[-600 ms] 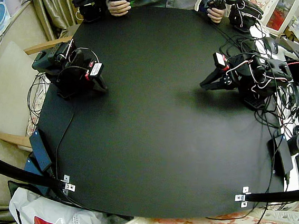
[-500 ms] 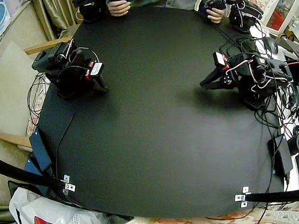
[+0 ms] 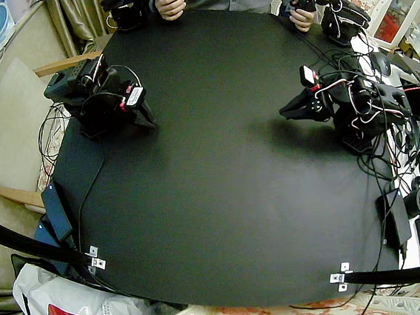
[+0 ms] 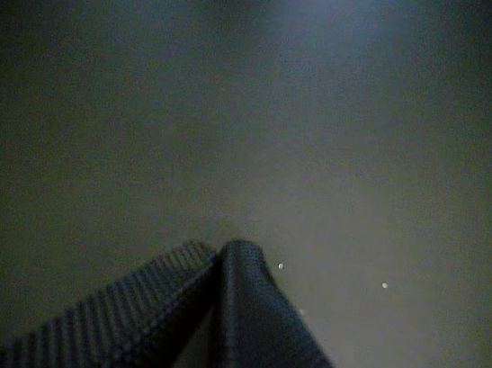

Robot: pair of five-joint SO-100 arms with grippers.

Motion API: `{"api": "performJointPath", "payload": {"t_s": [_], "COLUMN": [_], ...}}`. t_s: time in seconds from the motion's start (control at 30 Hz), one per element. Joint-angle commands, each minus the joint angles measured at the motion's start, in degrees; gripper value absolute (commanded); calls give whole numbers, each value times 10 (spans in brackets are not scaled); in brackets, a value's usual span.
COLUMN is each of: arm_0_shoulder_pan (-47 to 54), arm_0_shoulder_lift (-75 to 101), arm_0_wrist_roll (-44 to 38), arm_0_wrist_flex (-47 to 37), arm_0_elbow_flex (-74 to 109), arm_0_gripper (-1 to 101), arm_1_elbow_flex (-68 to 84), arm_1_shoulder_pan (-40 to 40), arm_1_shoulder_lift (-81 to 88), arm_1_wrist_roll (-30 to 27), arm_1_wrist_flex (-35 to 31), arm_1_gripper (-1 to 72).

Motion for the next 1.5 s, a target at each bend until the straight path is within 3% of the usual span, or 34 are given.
{"api": "performJointPath", "payload": {"t_s": [0.0,0.13,0.83,1.03,1.23,1.47], "arm_0_shoulder_pan": [8,16,17,68,59,27], "arm_0_shoulder_lift": [11,11,11,11,11,11], "arm_0_wrist_roll": [5,3,-11,-18,15,-10], "arm_0_wrist_flex": [8,18,1,-103,-128,-142], "arm_0_elbow_flex": [6,6,6,6,6,6], "arm_0_gripper": [0,0,0,0,0,0], "arm_1_elbow_flex": [-6,-6,-6,-6,-6,-6], "arm_1_shoulder_pan": [-5,-29,-54,-63,-65,-77], "arm_1_shoulder_lift": [9,9,10,10,10,10], "arm_1_wrist_roll": [-4,-42,-66,-44,-15,8], "arm_1_wrist_flex": [-5,-40,-116,-141,-160,-175], "arm_1_gripper": [-3,-3,-3,-3,-3,-3]}}
